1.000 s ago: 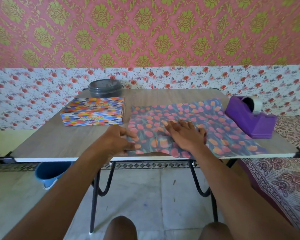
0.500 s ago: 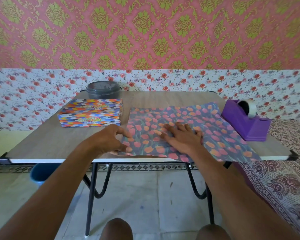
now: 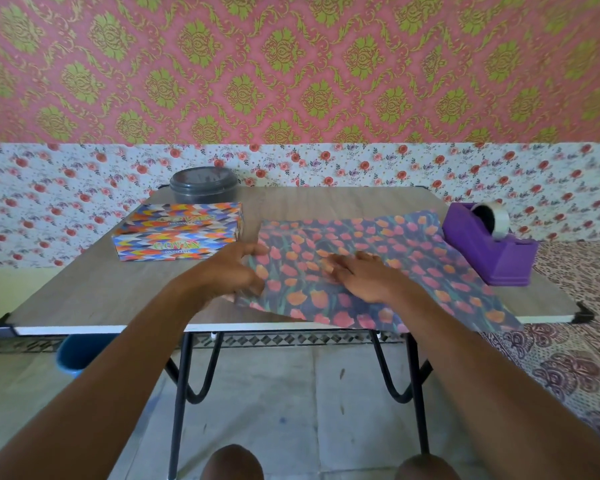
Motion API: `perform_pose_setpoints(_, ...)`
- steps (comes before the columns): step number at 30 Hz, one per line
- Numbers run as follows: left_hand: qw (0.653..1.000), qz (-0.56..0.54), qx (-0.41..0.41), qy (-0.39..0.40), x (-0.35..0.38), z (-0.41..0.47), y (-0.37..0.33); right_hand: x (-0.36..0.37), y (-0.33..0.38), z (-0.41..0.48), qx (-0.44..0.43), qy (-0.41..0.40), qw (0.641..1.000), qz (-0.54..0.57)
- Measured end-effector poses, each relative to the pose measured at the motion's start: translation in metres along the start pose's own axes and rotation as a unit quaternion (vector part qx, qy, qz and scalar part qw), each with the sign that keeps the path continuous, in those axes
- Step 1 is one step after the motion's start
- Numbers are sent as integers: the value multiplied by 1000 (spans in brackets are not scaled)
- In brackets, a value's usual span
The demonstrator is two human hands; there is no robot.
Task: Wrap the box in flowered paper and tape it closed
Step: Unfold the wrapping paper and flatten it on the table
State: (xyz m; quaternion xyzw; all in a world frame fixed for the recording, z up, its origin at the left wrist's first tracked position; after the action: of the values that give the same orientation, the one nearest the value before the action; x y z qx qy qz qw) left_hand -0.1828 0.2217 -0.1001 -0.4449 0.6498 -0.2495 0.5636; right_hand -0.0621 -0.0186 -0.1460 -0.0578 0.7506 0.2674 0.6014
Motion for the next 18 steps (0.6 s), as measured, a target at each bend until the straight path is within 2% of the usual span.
perform_pose_setpoints(2,1000,21,14,-17,-6,8,-17,-8,1,-1,8,18,1000,-19)
perform_pose_setpoints(4,993,96,54,-48,-15,21,-35,-20,4,-2,0,37,998,-50)
perform_pose_setpoints(7,965,215,114,-92,-31,46,-57,-39,10,2,-21,12,996,-91)
perform_pose_setpoints(10,921,343,138,-124,-46,77,-68,-51,6,9,-45,-8,988,-145)
perform_pose_setpoints(12,890,414,132,-142,-47,92,-71,-50,2,7,-55,31,985,-158)
perform_pose_setpoints(15,792,532,152,-256,-28,87,-79,-38,-9,2,-1,120,982,-144)
perform_pose_setpoints(16,787,522,172,-279,-18,83,-79,-33,-12,3,15,118,983,-139)
perform_pose_setpoints(17,807,486,192,-275,-7,78,-77,-29,-13,4,25,103,985,-134)
perform_pose_setpoints(18,844,433,204,-244,5,75,-71,-26,-14,7,30,81,988,-130)
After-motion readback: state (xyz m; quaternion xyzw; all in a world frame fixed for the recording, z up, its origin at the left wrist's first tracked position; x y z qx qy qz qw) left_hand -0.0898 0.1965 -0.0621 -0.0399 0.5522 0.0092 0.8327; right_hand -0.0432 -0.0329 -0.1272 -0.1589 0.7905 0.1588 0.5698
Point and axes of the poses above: each hand's wrist, its own z-axis towards the middle knuckle, its own x-axis out of the palm, y = z × x, the point moved 3 cm from there along z, towards the middle knuckle, and after that the axes turned 5 degrees about -x, right-handed, at the moved point
